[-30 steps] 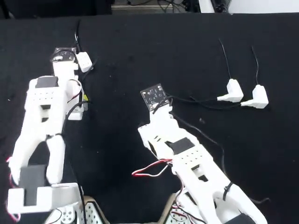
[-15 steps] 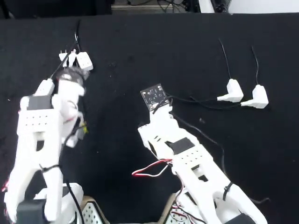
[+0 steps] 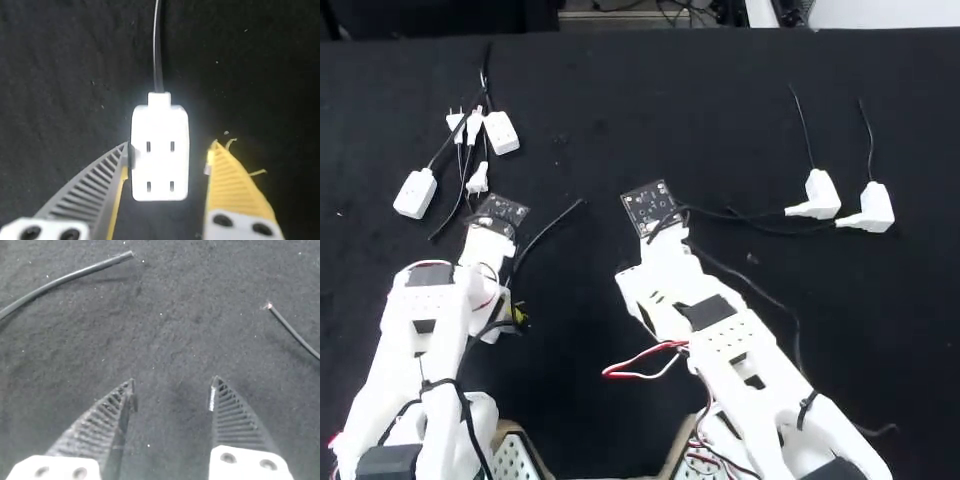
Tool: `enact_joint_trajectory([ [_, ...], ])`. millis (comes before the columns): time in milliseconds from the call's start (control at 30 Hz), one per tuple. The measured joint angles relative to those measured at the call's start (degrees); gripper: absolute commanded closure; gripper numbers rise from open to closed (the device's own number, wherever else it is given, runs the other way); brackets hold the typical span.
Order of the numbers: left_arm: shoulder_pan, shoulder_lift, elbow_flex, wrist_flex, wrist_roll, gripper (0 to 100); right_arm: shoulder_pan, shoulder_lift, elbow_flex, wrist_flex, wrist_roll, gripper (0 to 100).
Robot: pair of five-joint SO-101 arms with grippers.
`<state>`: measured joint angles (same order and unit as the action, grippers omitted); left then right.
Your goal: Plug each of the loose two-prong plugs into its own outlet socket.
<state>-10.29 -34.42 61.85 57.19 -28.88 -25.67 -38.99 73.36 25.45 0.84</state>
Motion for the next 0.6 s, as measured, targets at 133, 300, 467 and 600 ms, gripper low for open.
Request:
enact_joint_trajectory([
  [133, -0.9, 0.0, -7.4, 9.9, 1.0, 84, 0.0, 0.0, 0.0, 0.0, 0.0, 77.6],
  [300, -9.5, 0.0, -15.9, 15.4, 1.0, 84, 0.0, 0.0, 0.5, 0.0, 0.0, 77.6],
  [467, -21.4, -0.1, -16.8, 10.4, 1.0, 84, 0.0, 0.0, 0.6, -0.1, 0.0, 77.6],
  [600, -23.1, -0.1, -8.7, 2.7, 1.0, 84, 0.0, 0.0, 0.6, -0.1, 0.0, 77.6],
])
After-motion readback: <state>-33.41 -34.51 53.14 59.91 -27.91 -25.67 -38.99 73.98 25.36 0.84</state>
